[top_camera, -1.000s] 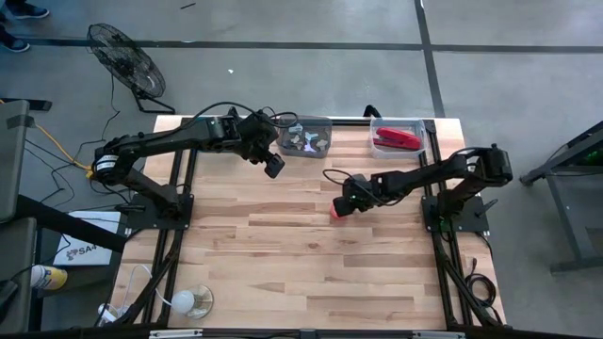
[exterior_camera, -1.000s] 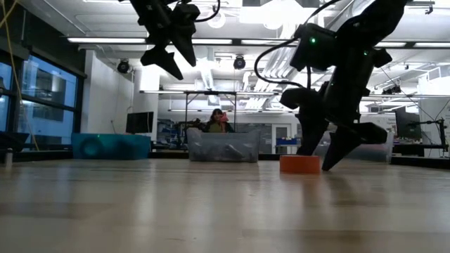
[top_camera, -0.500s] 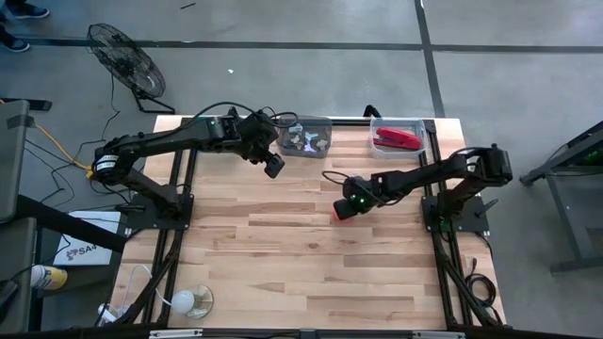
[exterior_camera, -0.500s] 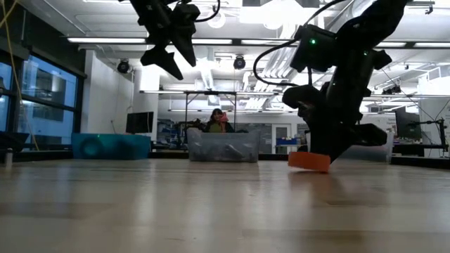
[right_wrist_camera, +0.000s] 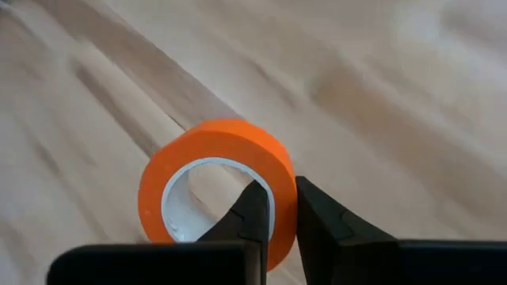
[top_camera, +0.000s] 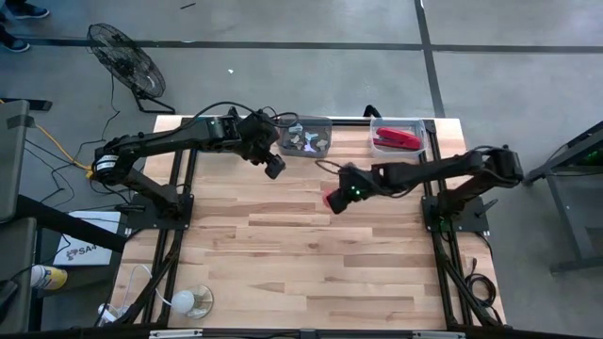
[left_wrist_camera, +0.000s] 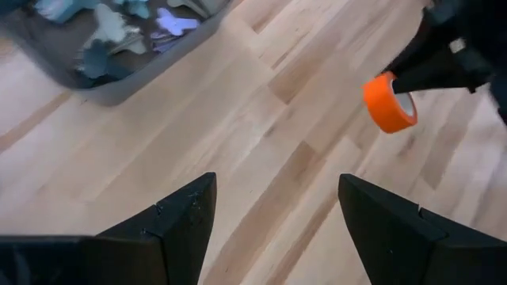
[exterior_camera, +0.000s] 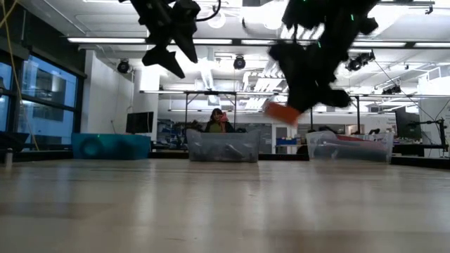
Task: Pick and place Stapler, Stapler remover, tape
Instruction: Put the orange tape into the blue bin
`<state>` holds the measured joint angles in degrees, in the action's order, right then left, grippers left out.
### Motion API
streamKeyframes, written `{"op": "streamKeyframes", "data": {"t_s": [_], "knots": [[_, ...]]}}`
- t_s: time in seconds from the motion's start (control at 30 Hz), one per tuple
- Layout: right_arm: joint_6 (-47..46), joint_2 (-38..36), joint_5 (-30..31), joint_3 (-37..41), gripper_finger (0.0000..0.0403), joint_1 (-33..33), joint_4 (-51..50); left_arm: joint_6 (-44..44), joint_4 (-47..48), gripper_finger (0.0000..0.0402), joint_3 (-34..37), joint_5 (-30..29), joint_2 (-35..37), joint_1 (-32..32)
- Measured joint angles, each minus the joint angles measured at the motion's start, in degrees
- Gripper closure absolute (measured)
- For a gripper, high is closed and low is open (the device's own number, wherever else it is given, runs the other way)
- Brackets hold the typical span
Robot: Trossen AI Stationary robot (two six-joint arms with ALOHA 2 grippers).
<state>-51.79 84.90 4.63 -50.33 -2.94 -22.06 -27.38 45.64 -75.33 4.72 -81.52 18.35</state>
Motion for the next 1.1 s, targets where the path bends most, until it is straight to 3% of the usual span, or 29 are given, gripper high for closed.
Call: {"op": "streamKeyframes", "data": {"t_s": [0.6, 1.1], "knots": [[21.9, -2.9, 14.7, -22.6, 0.0372, 0.0, -5.4, -0.2, -24.4, 0.0143, 0.0, 24.6, 0.0, 0.0], [25.0, -2.9, 15.4, -26.5, 0.0372, -0.1, -2.9, -2.0, -32.7, 0.0143, 0.0, 25.3, 0.0, -0.5]]}}
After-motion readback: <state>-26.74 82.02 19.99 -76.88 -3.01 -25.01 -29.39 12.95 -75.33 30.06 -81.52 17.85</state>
